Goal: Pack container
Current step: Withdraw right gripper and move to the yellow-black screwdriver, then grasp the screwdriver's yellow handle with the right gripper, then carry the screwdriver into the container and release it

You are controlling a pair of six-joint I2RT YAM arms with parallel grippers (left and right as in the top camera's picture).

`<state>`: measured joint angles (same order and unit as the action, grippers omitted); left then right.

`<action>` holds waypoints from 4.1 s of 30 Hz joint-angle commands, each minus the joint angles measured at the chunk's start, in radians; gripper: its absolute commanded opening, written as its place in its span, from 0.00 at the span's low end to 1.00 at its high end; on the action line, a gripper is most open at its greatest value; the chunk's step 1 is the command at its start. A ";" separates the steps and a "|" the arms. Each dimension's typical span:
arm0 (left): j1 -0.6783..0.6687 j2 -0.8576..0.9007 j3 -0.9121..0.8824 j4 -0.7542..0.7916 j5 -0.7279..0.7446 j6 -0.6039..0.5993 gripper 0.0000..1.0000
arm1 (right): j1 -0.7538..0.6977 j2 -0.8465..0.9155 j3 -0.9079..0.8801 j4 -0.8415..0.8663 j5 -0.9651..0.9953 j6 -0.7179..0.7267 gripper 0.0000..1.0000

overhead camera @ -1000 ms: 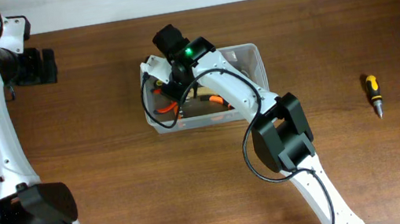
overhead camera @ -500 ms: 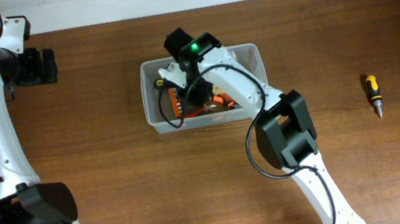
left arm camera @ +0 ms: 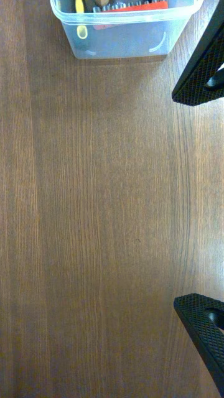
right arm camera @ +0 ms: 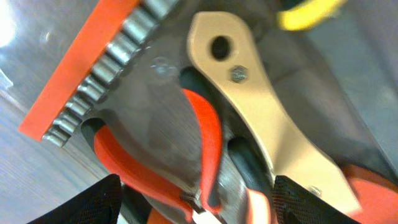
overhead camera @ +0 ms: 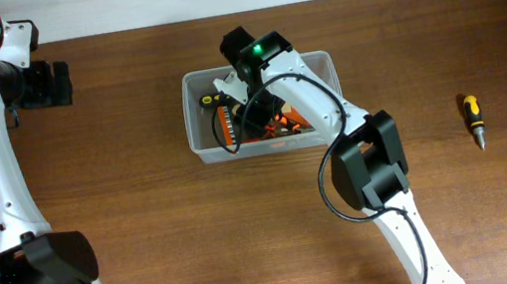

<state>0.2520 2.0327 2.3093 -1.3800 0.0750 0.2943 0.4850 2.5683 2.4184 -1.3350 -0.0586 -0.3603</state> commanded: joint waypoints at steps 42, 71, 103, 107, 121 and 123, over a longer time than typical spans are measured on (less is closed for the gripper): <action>0.002 -0.028 0.013 0.002 0.007 -0.010 0.99 | -1.028 -0.341 -0.592 0.147 -0.065 0.000 0.71; 0.002 -0.028 0.013 0.002 0.007 -0.010 0.99 | -0.953 -0.340 -0.821 0.446 -0.014 0.043 0.39; 0.002 -0.028 0.013 0.002 0.007 -0.010 0.99 | -0.172 -0.366 -0.079 0.153 -0.034 -0.190 0.04; 0.002 -0.028 0.013 0.002 0.007 -0.010 0.99 | -0.122 -0.311 -0.103 0.130 0.014 -0.369 0.04; 0.002 -0.028 0.013 0.002 0.007 -0.010 0.99 | -0.154 -0.205 -0.176 0.113 -0.027 -0.651 0.04; 0.002 -0.028 0.013 0.002 0.007 -0.010 0.99 | -0.154 -0.205 -0.183 0.143 -0.027 -0.530 0.04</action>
<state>0.2520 2.0327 2.3093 -1.3804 0.0753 0.2943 0.3328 2.3569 2.2444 -1.2125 -0.0559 -0.9627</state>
